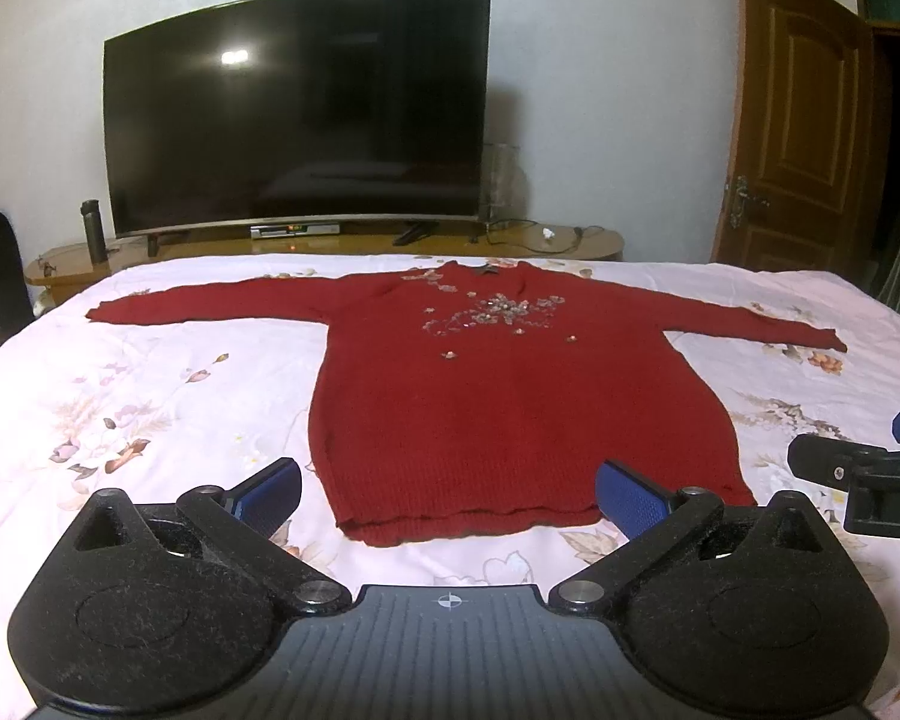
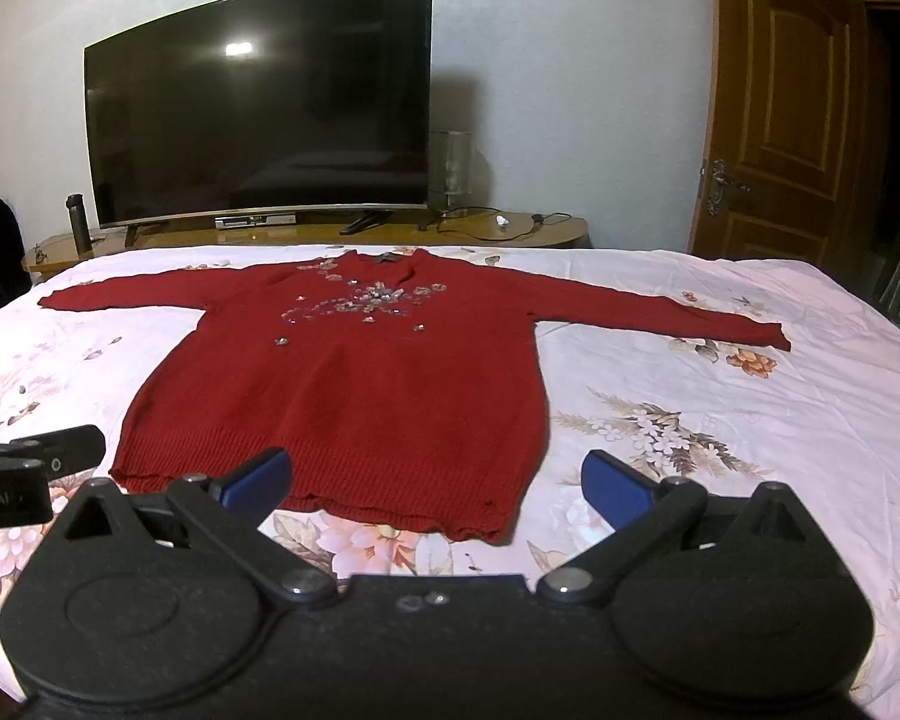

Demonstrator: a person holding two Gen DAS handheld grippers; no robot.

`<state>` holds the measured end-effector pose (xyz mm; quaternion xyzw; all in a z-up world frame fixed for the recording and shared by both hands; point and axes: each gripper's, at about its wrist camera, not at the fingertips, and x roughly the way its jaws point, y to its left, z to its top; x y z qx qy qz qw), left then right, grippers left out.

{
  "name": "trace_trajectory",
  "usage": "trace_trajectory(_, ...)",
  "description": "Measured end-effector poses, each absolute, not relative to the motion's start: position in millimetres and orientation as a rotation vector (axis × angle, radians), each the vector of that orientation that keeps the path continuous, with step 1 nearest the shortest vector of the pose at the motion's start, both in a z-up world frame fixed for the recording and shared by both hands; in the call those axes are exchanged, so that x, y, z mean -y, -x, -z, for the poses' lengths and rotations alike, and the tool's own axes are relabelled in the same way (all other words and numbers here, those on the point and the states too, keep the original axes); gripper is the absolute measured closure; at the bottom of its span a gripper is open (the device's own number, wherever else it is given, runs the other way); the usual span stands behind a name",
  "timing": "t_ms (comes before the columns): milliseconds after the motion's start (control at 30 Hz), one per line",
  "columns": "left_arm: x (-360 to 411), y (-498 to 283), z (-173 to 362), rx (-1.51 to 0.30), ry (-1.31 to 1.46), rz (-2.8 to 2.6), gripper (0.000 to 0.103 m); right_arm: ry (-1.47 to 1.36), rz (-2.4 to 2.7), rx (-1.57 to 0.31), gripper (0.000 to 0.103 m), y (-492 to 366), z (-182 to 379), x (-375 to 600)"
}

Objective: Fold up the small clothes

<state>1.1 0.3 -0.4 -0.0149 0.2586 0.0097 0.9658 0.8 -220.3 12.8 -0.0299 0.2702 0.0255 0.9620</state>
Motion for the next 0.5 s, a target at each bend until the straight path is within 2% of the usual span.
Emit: trace_trajectory(500, -6.9, 0.5, 2.0, -0.528, 0.030, -0.025, 0.000, 0.063, -0.057, -0.551, 0.001, -1.8, -12.4, 217.6)
